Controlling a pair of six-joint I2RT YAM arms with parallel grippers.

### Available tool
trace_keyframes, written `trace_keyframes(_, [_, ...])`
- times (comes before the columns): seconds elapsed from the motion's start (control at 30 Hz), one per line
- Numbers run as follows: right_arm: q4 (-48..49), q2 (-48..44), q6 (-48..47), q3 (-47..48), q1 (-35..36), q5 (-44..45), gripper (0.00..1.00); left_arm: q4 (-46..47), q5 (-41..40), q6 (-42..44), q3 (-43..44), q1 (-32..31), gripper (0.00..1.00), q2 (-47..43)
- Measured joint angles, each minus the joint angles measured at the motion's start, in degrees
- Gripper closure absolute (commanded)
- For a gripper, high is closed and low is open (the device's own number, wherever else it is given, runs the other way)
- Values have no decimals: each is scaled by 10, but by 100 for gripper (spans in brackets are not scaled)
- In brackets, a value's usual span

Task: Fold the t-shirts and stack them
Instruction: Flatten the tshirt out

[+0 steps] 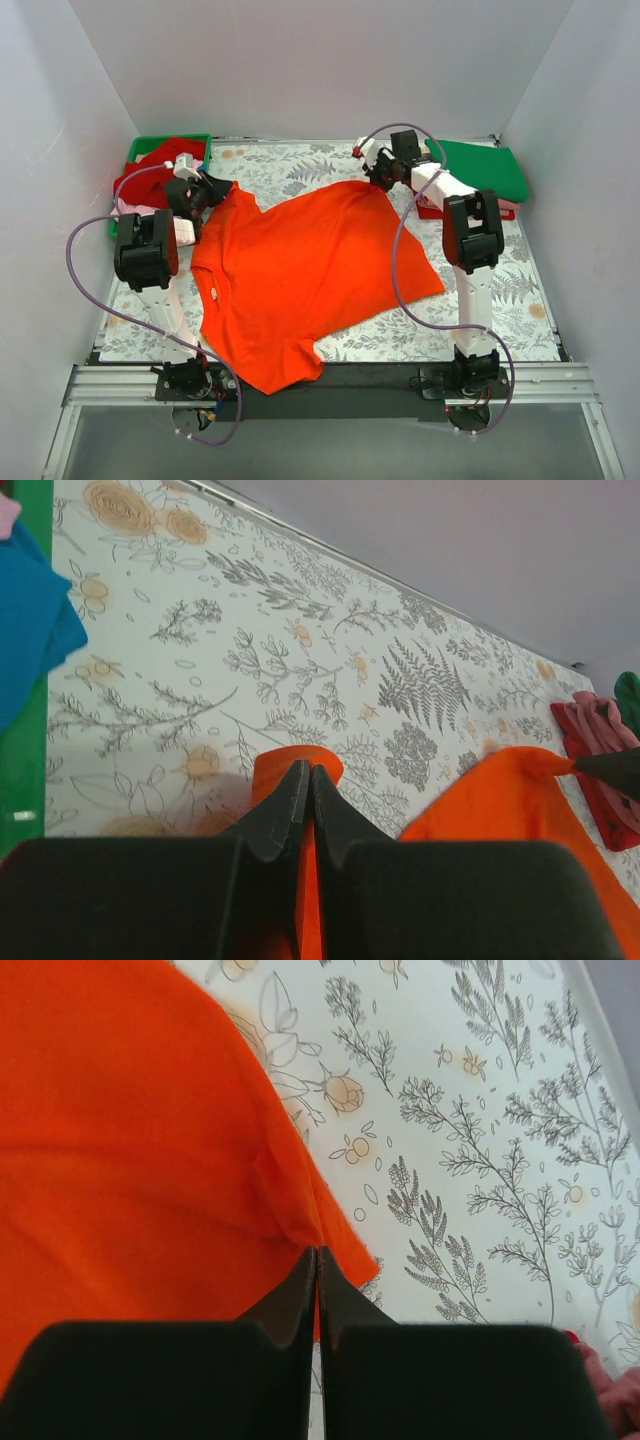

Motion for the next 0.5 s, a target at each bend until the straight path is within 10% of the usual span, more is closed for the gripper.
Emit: trace_keyframes(0.5, [62, 47, 21, 80, -14, 82, 99, -11, 71, 14, 63, 3, 100, -6])
